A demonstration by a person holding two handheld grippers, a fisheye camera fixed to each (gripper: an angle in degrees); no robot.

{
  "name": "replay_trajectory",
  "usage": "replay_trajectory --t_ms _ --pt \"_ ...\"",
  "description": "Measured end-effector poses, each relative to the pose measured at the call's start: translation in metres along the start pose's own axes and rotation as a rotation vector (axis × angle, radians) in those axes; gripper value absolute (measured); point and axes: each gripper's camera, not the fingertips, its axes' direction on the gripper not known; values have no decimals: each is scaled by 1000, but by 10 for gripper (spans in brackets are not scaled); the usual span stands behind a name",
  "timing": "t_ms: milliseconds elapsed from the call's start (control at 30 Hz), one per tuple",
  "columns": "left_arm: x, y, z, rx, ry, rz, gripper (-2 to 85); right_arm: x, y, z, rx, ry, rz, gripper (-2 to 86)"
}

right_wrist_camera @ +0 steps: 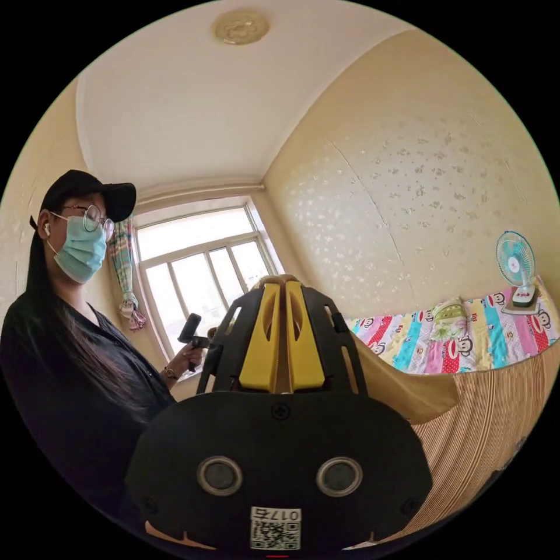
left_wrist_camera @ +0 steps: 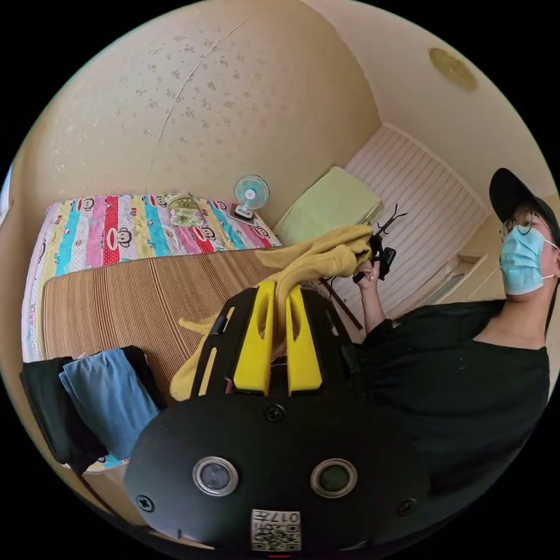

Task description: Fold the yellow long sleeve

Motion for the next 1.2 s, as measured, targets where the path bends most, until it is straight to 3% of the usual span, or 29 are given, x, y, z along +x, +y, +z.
replay_trajectory --t_ms 233,367,467,633,700,800,900,1033,1100,1200 --pt "69 -67 -51 224 31 154 38 -37 -75 -17 15 216 -145 21" --pt "65 -162 -38 256 -76 138 35 12 -128 36 -140 352 -138 22" --pt "-5 -247 23 128 -204 72 35 101 -142 110 -373 479 -101 26" --pt "-228 -315 176 -67 -253 -281 68 289 -68 236 -746 630 104 43" --pt "-309 -272 225 -109 -343 -483 74 333 -2 259 -819 637 203 63" --pt "-362 -167 277 -168 -321 -615 84 361 109 268 -964 576 332 83" --pt "-393 -37 311 -286 -440 -784 94 377 234 266 -1198 625 460 103" --pt "-419 86 315 -381 -578 -961 116 372 338 252 -1310 592 614 120" --pt "-433 142 317 -461 -600 -1015 109 361 388 255 -1448 574 612 104" --pt "-432 169 301 -470 -693 -966 48 341 385 259 -1475 578 443 41"
